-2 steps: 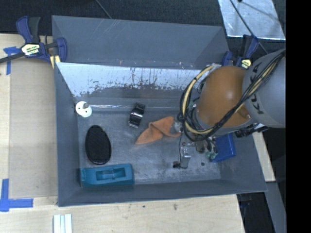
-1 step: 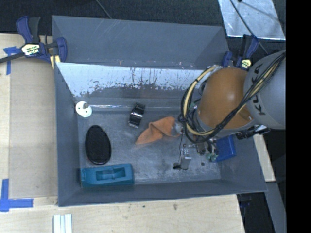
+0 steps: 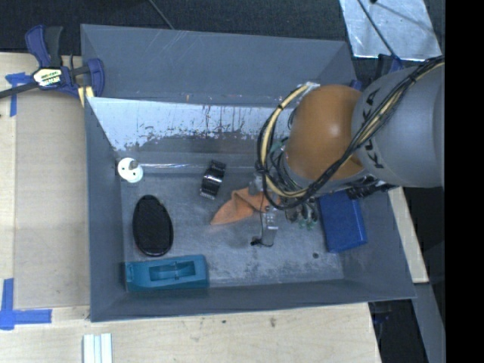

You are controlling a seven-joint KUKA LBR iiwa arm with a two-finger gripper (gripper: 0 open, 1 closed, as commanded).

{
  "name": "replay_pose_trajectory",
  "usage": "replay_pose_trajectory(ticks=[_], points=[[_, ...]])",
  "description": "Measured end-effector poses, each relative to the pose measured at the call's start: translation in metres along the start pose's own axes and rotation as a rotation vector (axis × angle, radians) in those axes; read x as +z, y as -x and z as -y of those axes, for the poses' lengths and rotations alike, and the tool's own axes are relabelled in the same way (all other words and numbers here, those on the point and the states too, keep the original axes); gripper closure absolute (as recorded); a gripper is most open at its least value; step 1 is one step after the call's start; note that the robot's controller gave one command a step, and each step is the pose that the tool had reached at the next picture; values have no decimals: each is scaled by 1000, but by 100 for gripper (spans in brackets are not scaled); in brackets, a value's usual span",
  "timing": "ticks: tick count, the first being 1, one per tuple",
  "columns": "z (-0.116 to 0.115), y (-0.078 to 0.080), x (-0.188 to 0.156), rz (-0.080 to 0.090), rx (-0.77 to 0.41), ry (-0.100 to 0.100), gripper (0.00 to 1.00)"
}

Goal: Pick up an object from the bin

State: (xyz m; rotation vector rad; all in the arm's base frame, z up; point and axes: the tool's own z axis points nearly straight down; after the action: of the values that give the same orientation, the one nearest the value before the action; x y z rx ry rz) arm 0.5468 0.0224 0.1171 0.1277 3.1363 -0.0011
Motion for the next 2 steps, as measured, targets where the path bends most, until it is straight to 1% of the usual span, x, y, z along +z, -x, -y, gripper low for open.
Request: replay_pose_trajectory(ticks=[1, 2], points=[[4, 3, 27, 0, 24, 0, 100], [4, 3, 27, 0, 24, 0, 100]])
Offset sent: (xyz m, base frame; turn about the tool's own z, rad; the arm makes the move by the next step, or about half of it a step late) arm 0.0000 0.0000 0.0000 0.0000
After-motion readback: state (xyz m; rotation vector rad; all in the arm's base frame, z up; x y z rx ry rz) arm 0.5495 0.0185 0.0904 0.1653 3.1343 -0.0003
